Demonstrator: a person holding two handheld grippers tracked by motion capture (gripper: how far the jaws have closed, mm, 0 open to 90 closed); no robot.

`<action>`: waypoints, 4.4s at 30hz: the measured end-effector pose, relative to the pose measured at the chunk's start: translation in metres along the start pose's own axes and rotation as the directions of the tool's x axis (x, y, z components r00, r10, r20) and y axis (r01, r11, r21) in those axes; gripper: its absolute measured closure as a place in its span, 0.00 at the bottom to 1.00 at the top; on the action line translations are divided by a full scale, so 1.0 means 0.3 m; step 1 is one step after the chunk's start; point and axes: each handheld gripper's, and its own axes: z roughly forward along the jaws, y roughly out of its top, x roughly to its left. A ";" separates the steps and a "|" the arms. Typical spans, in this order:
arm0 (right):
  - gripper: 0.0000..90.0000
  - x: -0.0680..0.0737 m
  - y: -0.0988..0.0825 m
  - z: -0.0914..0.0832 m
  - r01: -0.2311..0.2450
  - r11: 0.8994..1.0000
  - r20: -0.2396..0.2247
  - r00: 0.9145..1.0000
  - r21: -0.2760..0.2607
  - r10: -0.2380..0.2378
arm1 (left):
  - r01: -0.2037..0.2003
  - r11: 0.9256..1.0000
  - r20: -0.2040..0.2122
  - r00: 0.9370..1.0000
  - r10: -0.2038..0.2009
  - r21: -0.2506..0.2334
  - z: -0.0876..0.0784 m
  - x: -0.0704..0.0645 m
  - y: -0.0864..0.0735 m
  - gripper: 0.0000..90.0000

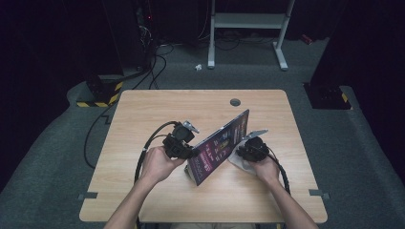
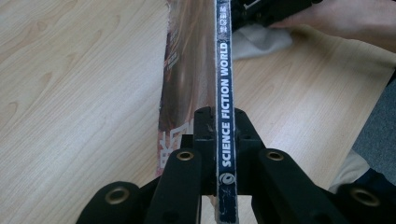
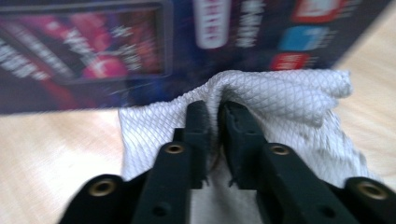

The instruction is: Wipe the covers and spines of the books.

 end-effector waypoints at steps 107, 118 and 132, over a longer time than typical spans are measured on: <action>0.96 -0.030 0.129 -0.093 -0.002 0.990 -0.003 1.000 -0.144 0.002 | 0.032 0.999 0.076 0.997 -0.032 0.004 -0.006 0.025 0.002 0.93; 0.96 0.142 0.132 -0.059 0.199 0.973 -0.092 0.973 -0.120 -0.210 | 0.054 0.999 0.087 0.995 -0.054 -0.003 -0.003 0.031 0.002 0.93; 0.96 0.045 0.173 -0.143 0.105 0.986 -0.038 0.993 -0.131 -0.110 | 0.050 0.999 0.086 0.995 -0.050 0.006 -0.005 0.036 0.005 0.93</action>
